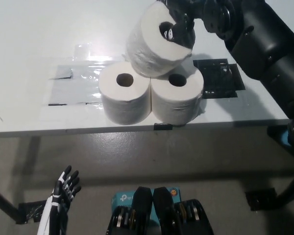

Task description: A few rolls of toilet paper are kept infront of the robot and the robot uses its right hand to lift one of the rolls and and places it on top of the other rolls to stack it.

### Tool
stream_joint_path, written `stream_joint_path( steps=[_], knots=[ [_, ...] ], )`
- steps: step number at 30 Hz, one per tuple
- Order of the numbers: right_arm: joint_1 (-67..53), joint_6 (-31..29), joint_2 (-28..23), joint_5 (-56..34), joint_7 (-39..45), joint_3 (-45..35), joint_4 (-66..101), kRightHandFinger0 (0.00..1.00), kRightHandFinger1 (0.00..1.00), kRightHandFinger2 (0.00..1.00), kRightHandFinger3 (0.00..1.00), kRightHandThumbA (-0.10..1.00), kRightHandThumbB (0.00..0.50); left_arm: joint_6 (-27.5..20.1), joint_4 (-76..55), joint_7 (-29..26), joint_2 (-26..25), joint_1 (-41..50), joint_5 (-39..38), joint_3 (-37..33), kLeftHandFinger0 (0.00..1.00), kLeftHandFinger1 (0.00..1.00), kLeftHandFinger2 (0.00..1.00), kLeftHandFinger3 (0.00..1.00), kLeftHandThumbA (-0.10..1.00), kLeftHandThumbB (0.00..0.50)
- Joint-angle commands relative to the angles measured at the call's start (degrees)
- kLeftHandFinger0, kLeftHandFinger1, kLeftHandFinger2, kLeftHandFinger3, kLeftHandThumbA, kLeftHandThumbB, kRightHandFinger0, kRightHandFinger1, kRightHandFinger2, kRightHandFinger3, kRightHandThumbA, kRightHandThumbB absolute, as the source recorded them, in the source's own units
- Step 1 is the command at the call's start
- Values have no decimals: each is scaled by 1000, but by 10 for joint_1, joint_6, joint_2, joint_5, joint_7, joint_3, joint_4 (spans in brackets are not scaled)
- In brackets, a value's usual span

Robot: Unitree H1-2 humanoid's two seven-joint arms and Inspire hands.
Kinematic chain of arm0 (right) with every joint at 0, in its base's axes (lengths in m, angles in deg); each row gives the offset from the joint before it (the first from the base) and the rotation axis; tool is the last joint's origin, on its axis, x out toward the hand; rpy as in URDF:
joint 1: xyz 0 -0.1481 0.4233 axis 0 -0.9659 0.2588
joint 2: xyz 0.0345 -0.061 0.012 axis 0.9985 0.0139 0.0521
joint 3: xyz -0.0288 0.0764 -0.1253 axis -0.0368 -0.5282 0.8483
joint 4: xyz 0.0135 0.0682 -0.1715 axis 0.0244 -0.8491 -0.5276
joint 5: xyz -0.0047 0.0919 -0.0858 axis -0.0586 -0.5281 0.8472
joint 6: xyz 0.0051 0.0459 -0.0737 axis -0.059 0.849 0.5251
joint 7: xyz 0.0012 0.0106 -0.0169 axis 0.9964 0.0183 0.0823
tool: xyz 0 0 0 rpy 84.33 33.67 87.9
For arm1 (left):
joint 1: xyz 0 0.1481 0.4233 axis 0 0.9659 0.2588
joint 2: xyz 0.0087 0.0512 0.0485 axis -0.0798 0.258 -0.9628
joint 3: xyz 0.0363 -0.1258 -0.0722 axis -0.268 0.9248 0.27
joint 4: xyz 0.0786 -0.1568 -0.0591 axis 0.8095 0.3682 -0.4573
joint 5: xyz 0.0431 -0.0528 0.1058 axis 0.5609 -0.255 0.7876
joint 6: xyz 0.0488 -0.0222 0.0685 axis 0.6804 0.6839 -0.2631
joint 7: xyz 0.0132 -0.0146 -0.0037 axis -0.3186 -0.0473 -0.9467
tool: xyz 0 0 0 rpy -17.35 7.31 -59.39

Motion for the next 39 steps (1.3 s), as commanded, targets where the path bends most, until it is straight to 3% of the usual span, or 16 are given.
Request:
stream_joint_path(
  steps=[1, 4, 17, 21, 24, 34, 37, 39],
  knots=[
    [49, 28, -11, -13, 45, -12, 14, 1000, 1000, 1000, 1000, 696, 460, -12, -17, 5, -5, -2, 3, -1, 1000, 1000, 1000, 1000, 1000, 0],
    [50, 36, -9, -21, 46, -22, 20, 1000, 1000, 1000, 1000, 735, 481, -12, -19, 7, -5, -1, 1, -2, 1000, 1000, 1000, 1000, 1000, 0],
    [70, 23, -1, -35, 30, -48, 26, 1000, 1000, 1000, 1000, 942, 476, -15, -17, 6, -8, -8, 4, 1, 1000, 1000, 1000, 1000, 1000, 0],
    [96, 25, 8, -45, 35, -55, 12, 1000, 1000, 1000, 1000, 896, 443, -9, -19, 7, -5, -8, -7, 1, 1000, 1000, 1000, 1000, 1000, 0],
    [113, 21, 14, -45, 30, -54, -3, 1000, 1000, 1000, 1000, 891, 445, -10, -18, 5, -5, -10, 0, 0, 1000, 1000, 1000, 1000, 1000, 11],
    [146, 11, 9, -43, 21, -48, -35, 1000, 1000, 1000, 1000, 950, 445, -19, -15, 14, -9, -15, -16, 1, 1000, 1000, 1000, 1000, 1000, 0],
    [156, 10, 0, -50, 25, -55, -33, 1000, 1000, 1000, 1000, 990, 468, -20, -14, 12, -8, -15, -16, 0, 1000, 1000, 1000, 1000, 1000, 0],
    [156, 1, -15, -52, 26, -59, -18, 1000, 1000, 1000, 1000, 1000, 449, -8, -18, 8, -6, -13, -15, 1, 1000, 1000, 1000, 1000, 1000, 0]
  ],
)
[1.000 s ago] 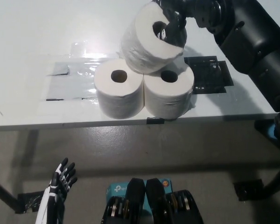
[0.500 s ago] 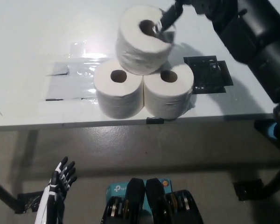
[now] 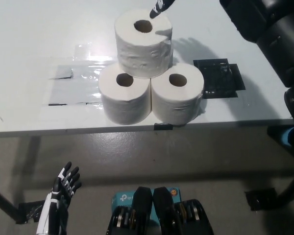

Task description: A few rolls of toilet paper are kept infront of the robot and the robot uses its right hand to lift one of the rolls and and places it on top of the other rolls to stack it.

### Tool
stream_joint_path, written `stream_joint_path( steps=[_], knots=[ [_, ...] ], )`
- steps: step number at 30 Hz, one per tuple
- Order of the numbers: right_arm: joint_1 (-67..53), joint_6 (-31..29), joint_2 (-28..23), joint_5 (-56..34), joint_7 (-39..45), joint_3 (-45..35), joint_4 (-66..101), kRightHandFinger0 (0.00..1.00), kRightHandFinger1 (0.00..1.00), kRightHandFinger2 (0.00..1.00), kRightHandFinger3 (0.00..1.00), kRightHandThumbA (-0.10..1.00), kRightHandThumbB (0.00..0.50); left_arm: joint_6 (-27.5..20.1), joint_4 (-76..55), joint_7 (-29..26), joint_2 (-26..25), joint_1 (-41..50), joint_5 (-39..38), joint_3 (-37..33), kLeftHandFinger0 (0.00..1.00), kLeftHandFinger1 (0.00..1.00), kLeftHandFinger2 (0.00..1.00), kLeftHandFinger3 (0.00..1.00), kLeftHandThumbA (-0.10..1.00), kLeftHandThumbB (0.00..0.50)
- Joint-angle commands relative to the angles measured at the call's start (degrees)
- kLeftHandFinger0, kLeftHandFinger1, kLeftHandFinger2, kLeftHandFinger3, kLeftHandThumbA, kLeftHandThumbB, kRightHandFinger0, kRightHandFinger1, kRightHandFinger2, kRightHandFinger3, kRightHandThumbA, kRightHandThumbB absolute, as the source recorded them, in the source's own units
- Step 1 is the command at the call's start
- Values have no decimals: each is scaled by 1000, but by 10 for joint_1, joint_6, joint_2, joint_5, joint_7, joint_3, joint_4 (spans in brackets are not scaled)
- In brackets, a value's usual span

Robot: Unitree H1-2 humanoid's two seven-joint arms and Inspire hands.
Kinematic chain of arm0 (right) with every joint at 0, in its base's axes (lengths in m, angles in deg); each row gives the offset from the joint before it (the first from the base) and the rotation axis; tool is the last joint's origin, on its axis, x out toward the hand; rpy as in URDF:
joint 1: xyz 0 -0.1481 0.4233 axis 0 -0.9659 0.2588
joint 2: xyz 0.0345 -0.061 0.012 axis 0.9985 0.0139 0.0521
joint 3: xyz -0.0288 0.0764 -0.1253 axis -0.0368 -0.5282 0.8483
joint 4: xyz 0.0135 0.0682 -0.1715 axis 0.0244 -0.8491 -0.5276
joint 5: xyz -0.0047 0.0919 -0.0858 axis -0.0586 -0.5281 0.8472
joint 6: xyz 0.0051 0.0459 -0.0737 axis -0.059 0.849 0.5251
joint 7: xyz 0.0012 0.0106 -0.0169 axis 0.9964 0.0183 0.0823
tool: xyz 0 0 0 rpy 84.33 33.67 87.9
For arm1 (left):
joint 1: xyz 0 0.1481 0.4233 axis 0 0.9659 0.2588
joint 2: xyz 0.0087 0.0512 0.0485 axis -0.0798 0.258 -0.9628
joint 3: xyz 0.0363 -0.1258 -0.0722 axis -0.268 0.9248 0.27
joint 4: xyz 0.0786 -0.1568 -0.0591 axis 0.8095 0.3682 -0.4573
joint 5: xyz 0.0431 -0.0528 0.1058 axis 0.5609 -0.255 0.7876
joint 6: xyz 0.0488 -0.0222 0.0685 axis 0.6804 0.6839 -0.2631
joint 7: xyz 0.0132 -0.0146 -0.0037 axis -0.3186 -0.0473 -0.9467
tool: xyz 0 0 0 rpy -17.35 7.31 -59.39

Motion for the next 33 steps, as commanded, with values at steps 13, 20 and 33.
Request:
stream_joint_path(
  steps=[13, 20, 33],
  knots=[
    [-124, 51, -203, -185, 9, -292, 596, 1000, 1000, 1000, 1000, 1000, 324, -2, -19, -6, 2, -36, -9, 13, 1000, 1000, 1000, 1000, 1000, 0],
    [-351, 118, -167, -287, -71, -495, 934, 1000, 1000, 1000, 1000, 1000, 239, 1, -1, -3, 2, -67, -23, 19, 1000, 1000, 1000, 1000, 1000, 0],
    [-699, -80, 74, -333, -273, -481, 1070, 1000, 1000, 1000, 1000, 1000, 158, 13, 21, -13, 2, -109, -20, 27, 1000, 1000, 1000, 1000, 1000, 0]
  ],
)
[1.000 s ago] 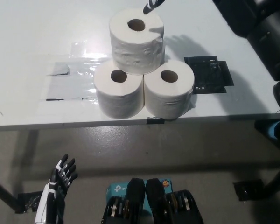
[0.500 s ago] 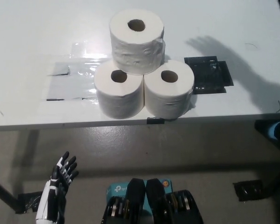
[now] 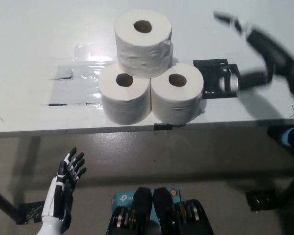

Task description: A few rolls of toilet paper are kept infront of the robot and the robot uses its right hand to lift one of the rolls and and places it on top of the other rolls to stack it.

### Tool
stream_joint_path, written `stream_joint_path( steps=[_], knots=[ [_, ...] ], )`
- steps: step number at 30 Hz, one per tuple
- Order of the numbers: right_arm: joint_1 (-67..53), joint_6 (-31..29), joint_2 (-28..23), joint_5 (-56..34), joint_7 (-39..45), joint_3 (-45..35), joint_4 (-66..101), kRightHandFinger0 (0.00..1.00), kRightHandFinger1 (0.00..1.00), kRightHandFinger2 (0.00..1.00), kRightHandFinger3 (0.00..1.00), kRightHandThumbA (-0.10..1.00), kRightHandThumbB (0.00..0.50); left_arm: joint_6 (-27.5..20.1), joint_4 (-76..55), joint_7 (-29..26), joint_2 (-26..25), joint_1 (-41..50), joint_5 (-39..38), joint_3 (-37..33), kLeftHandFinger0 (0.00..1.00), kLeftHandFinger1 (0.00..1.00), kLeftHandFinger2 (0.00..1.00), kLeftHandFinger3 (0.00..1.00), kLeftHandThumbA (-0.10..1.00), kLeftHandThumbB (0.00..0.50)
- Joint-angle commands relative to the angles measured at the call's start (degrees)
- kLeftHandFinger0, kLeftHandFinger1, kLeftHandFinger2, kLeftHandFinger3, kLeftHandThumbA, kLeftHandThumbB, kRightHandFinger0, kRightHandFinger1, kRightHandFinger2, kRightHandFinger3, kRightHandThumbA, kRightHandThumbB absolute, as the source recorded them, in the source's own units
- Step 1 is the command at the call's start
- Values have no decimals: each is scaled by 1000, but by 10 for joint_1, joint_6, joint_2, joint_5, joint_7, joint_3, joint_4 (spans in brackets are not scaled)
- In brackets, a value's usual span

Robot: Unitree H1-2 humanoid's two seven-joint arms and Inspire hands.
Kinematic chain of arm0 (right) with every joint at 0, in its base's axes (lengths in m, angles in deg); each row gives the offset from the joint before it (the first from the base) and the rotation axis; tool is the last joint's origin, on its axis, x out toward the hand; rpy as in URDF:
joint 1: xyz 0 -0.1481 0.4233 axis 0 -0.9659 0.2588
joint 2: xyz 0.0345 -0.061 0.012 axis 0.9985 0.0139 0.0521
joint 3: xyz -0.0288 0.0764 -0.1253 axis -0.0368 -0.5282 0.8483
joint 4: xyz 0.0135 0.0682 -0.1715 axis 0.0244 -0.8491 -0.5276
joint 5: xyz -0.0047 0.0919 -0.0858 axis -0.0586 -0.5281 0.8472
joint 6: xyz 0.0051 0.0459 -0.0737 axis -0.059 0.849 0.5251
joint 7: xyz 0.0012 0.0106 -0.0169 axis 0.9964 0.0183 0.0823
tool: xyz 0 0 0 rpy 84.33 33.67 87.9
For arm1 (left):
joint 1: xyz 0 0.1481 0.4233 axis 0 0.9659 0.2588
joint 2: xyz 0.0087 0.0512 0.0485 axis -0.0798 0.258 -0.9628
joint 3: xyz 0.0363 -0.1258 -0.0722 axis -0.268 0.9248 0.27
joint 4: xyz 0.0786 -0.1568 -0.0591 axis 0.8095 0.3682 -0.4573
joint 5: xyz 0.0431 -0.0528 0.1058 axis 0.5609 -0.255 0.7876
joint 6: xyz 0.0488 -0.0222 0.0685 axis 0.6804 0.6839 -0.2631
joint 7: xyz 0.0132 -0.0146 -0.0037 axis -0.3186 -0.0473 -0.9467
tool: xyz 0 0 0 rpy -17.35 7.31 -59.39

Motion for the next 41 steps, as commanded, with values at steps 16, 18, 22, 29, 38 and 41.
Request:
stream_joint_path(
  steps=[16, 18, 22, 29, 38, 41],
  knots=[
    [-343, -362, 284, -183, -296, -157, -55, 1000, 1000, 1000, 1000, 1000, 77, 0, -22, -1, -8, -40, -10, 24, 1000, 1000, 1000, 1000, 1000, 0],
    [-343, -362, 283, -162, -310, -157, -106, 1000, 1000, 1000, 1000, 1000, 50, 0, -22, 1, -6, -39, -13, 23, 1000, 1000, 1000, 1000, 1000, 0],
    [-331, -362, 268, -153, -325, -146, -186, 1000, 1000, 1000, 1000, 1000, 68, -3, -23, 0, -4, -35, -14, 26, 1000, 1000, 1000, 1000, 1000, 0],
    [-339, -362, 251, -164, -314, -129, -206, 1000, 1000, 1000, 1000, 1000, 24, -9, -33, 3, 2, -16, -11, 23, 1000, 1000, 1000, 1000, 1000, 0],
    [-351, -362, 233, -169, -333, -91, -204, 1000, 1000, 1000, 1000, 1000, 12, -6, -48, -1, 6, 3, -8, 24, 1000, 1000, 1000, 1000, 1000, 0],
    [-353, -362, 227, -170, -339, -81, -202, 1000, 1000, 1000, 1000, 1000, 15, -11, -44, 1, 5, 7, -8, 24, 1000, 1000, 1000, 1000, 1000, 0]
  ],
)
